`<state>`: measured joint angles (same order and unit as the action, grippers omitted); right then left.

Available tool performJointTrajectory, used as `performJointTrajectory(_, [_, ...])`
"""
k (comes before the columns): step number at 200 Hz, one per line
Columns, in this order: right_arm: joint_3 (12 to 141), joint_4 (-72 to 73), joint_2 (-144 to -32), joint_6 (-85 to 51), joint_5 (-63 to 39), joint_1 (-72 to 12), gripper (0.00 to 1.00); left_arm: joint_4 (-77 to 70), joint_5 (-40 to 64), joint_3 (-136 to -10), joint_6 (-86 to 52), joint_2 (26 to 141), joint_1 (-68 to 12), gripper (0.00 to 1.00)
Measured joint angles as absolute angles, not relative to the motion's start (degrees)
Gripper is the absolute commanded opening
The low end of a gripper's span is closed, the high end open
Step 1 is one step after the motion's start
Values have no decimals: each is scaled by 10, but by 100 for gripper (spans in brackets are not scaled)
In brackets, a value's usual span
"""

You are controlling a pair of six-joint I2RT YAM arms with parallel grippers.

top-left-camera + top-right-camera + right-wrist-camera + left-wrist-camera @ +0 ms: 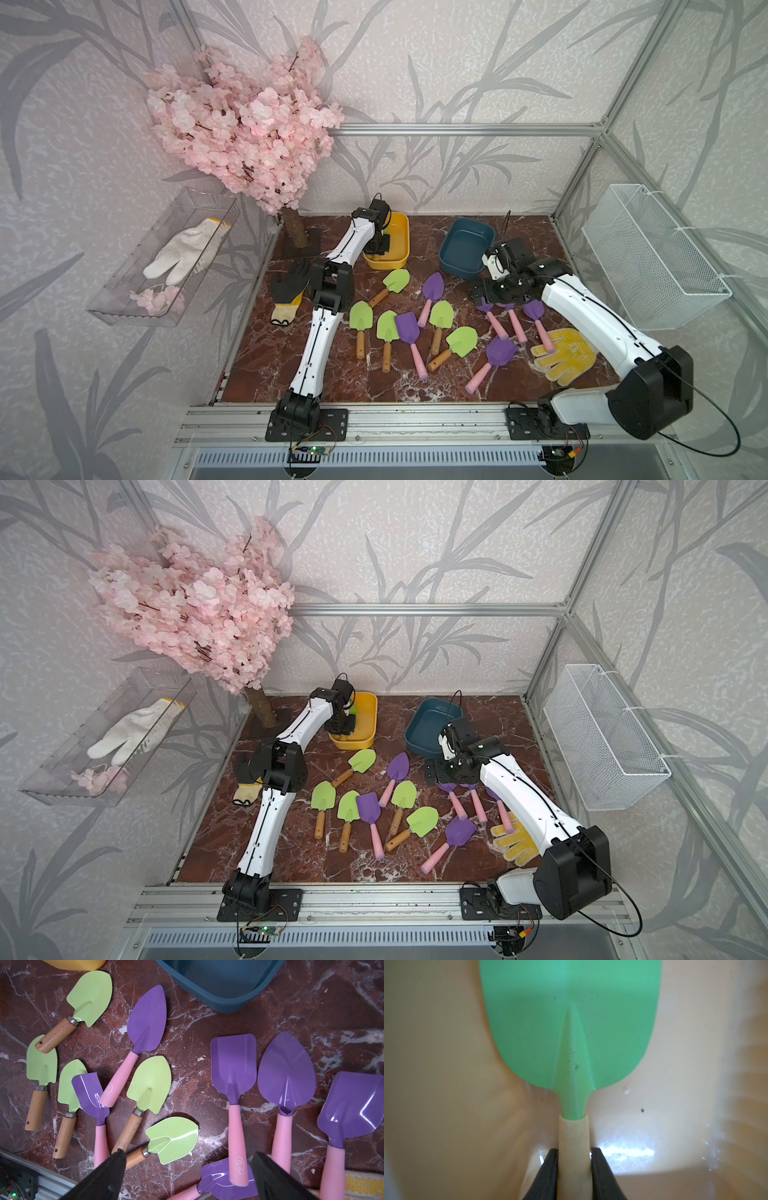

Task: Sort the small shovels by color and place them into the storage box
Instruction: Place the shovel in the storage box.

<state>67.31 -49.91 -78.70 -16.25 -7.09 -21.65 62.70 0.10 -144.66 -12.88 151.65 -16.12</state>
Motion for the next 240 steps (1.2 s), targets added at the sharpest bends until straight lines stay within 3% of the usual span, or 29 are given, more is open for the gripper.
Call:
performJointTrajectory(106, [695,-479,-836,-186,-65,-182,99,612,21,-1446,-128,1508,-161,58])
performJointTrajectory(192, [881,-469,-1032,-255,-45,-127,92,587,25,-1426,-126,1349,-187,65])
performJointTrajectory(240, [1007,-518,-1178,-254,-22,-120,89,542,12,-1258,-133,1183,-205,65])
